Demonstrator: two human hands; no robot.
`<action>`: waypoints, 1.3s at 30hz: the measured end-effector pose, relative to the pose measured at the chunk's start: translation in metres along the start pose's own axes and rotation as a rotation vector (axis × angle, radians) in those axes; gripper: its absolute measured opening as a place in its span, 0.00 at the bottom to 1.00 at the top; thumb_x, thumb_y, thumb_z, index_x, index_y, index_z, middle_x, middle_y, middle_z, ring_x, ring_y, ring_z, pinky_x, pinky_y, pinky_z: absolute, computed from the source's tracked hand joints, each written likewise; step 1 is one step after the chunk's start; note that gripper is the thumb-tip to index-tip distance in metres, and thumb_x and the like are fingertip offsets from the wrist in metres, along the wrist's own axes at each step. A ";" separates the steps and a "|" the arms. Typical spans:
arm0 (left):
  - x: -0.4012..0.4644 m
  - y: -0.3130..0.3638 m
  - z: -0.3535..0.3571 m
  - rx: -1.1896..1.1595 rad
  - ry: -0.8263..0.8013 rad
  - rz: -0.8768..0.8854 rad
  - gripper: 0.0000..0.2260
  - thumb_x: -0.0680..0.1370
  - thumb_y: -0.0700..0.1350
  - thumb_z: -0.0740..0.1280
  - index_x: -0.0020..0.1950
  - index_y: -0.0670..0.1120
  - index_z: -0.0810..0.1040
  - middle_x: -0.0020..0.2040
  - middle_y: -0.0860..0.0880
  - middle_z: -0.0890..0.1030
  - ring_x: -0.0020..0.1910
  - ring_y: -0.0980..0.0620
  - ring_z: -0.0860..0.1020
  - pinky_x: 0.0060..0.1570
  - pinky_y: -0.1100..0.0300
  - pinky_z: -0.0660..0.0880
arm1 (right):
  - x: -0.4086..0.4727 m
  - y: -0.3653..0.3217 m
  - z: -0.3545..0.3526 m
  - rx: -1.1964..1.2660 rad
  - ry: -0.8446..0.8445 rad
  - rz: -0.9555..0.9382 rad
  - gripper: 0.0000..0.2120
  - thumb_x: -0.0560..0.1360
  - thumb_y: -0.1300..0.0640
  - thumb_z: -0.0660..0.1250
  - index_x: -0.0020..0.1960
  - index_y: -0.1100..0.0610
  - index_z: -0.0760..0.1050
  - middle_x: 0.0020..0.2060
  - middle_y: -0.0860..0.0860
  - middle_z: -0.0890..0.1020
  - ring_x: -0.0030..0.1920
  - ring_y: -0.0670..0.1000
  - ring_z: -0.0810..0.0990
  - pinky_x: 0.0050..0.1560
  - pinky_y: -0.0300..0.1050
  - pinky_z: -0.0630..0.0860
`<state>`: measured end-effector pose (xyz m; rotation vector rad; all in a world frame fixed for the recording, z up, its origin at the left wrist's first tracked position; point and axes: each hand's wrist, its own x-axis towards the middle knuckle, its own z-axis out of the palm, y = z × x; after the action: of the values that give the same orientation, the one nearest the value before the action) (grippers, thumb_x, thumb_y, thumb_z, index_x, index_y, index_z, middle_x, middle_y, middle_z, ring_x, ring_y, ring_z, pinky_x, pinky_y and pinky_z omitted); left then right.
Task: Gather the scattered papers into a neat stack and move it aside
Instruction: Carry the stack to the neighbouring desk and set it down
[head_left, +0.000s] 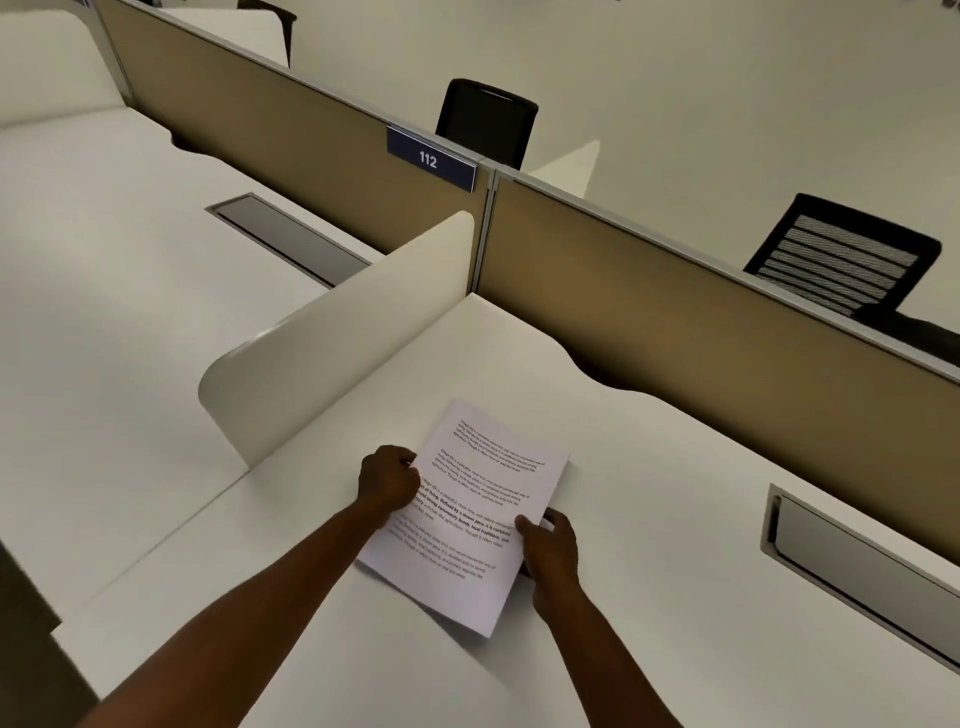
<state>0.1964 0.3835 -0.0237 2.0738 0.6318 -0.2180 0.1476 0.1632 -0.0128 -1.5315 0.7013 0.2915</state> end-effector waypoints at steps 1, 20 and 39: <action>0.015 0.007 -0.004 0.003 0.015 0.013 0.14 0.77 0.40 0.67 0.63 0.42 0.80 0.60 0.41 0.81 0.58 0.44 0.80 0.51 0.63 0.71 | 0.009 -0.011 0.010 0.017 0.005 0.007 0.12 0.77 0.62 0.68 0.60 0.55 0.74 0.54 0.54 0.81 0.54 0.56 0.81 0.58 0.57 0.80; 0.239 0.130 -0.023 0.107 -0.039 0.272 0.23 0.81 0.45 0.62 0.74 0.38 0.66 0.72 0.39 0.71 0.71 0.41 0.70 0.71 0.53 0.64 | 0.168 -0.155 0.140 0.050 0.066 -0.081 0.04 0.76 0.62 0.65 0.45 0.56 0.78 0.48 0.56 0.84 0.49 0.59 0.83 0.52 0.52 0.80; 0.249 0.129 -0.002 0.218 -0.065 0.319 0.30 0.78 0.43 0.65 0.77 0.35 0.58 0.68 0.36 0.72 0.68 0.39 0.71 0.66 0.49 0.70 | 0.185 -0.142 0.148 -0.153 0.293 -0.166 0.14 0.75 0.57 0.70 0.58 0.63 0.76 0.57 0.59 0.81 0.54 0.59 0.81 0.56 0.52 0.78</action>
<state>0.4746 0.4158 -0.0238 2.3325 0.2386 -0.1751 0.4093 0.2528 -0.0210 -1.7881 0.7879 -0.0064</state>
